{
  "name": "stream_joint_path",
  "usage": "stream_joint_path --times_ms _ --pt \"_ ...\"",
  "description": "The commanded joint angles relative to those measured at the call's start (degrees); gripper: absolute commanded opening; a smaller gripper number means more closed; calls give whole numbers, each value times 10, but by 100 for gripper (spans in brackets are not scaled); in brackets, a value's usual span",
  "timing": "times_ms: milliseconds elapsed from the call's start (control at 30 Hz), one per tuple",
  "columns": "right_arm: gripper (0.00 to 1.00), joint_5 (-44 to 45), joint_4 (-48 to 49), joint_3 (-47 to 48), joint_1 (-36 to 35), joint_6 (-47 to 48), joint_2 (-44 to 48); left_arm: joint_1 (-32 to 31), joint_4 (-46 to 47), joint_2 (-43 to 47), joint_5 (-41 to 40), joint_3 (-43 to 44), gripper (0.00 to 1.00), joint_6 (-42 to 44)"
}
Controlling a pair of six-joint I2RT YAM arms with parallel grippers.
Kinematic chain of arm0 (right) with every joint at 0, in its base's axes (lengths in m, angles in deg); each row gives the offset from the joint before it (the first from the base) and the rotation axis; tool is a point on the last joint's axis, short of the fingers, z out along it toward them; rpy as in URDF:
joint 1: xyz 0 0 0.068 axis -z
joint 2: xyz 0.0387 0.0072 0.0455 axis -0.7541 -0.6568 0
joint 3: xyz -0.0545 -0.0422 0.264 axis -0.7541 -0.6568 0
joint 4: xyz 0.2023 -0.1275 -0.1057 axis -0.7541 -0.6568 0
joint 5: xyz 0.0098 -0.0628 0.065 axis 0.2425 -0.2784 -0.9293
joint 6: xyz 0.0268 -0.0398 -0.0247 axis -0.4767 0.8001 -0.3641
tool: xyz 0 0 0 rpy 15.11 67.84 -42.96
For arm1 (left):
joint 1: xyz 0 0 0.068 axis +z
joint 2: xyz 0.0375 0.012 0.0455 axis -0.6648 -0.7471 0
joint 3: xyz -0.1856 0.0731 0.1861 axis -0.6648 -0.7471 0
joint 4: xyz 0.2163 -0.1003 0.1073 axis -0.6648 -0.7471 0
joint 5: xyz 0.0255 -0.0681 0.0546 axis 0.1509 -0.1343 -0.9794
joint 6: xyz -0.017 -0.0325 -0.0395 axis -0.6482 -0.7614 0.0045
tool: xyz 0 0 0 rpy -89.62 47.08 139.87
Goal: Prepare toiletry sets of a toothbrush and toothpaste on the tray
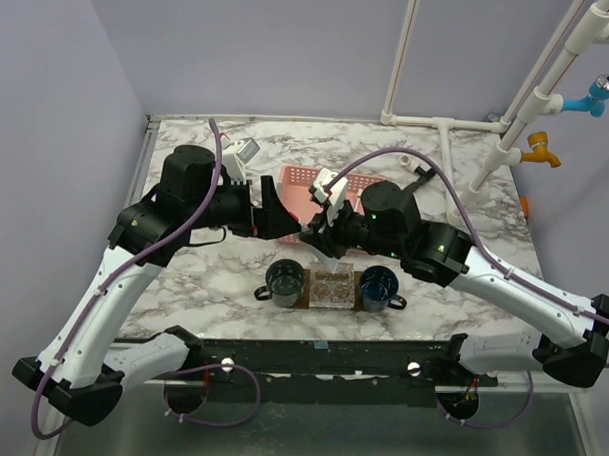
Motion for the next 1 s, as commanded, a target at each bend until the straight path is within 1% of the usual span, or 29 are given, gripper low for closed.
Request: stream_joint_path --times_ms 0,267,500,967 --pt "26 41 2 40 -31 33 -9 8 -46 -15 103 8 94 -2" --pt "27 85 -5 69 -69 63 -36 14 -70 -19 117 2 91 16" --pt "27 102 -16 69 -81 73 -42 29 -82 -17 120 6 88 25" --pt "27 116 -21 45 -91 59 -22 69 -102 -14 132 33 88 39"
